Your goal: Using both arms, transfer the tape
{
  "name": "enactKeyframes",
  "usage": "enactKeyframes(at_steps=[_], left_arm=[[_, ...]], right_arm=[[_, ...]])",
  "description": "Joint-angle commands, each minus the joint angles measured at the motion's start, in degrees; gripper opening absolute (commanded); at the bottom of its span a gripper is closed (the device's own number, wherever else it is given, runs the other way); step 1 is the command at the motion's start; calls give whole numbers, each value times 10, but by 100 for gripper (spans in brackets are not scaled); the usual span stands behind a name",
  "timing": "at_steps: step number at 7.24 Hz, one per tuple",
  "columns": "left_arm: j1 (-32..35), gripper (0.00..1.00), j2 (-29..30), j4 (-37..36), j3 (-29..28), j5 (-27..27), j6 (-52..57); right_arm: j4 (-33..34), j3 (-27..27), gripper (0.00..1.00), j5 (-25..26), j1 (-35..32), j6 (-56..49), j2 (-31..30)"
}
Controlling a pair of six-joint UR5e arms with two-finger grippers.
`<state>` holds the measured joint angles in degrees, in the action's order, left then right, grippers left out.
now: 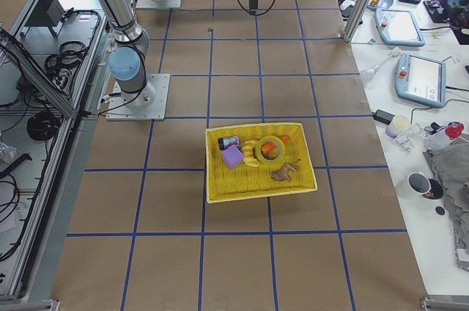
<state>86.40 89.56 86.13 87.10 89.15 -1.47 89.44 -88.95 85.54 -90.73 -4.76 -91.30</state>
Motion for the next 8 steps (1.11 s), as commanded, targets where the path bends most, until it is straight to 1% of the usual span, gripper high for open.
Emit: enactKeyframes(at_steps=[1,2,8], left_arm=[[0,100,-1,0,1,1,1],[0,100,0,0,1,1,1],[0,100,0,0,1,0,1]], right_arm=[[1,-1,100,20,2,0,1],[4,-1,100,38,2,-1,1],[-3,-6,100,40,2,0,2]])
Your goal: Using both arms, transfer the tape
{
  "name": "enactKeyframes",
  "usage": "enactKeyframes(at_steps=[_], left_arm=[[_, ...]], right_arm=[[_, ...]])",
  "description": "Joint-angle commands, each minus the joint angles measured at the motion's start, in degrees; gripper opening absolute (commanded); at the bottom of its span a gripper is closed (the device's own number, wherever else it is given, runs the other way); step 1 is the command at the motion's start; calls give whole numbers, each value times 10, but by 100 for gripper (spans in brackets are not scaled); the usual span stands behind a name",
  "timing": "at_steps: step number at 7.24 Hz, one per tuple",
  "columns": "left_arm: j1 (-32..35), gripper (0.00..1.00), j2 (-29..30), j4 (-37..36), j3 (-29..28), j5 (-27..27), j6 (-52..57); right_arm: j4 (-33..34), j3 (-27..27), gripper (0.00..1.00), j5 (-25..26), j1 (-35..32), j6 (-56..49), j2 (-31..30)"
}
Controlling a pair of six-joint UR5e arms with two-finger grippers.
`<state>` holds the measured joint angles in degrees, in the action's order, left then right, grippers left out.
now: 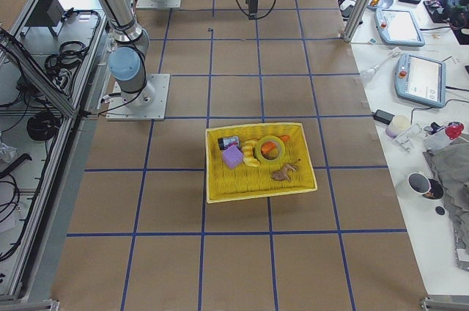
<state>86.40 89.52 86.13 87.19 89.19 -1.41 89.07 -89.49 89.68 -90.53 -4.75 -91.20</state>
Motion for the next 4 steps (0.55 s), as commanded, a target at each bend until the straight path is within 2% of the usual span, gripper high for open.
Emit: enactKeyframes(at_steps=[1,4], left_arm=[[0,100,-1,0,0,0,0],[0,100,0,-1,-1,-1,-1]], right_arm=[[1,-1,100,-1,0,0,1],[0,-2,100,1,1,0,5]])
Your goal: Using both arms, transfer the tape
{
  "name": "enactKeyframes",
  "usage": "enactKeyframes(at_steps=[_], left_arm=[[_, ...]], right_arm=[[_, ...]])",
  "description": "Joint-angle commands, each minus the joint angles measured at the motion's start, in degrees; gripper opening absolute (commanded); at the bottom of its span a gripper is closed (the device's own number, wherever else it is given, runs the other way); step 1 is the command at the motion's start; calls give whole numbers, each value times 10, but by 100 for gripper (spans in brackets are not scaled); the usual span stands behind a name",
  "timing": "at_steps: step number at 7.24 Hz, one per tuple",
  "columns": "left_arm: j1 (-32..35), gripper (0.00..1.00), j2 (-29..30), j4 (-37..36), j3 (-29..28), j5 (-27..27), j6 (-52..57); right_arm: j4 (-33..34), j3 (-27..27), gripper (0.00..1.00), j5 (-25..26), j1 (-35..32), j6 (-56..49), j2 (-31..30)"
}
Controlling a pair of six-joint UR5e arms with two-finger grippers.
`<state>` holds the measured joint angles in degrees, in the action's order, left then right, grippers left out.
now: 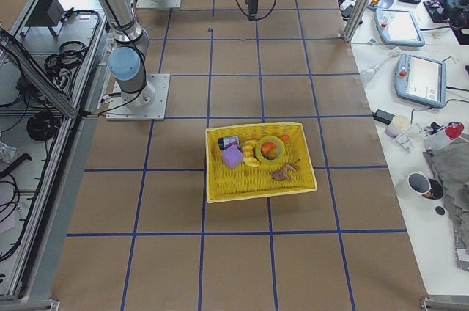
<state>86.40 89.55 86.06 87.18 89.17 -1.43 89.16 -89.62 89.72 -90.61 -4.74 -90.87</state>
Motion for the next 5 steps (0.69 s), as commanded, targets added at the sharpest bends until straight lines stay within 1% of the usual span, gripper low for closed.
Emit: enactKeyframes(at_steps=[1,5], left_arm=[[0,100,0,0,0,0,-1],[0,100,1,0,0,0,-1]], right_arm=[[1,-1,100,-1,1,1,3],[5,-2,100,0,1,1,3]])
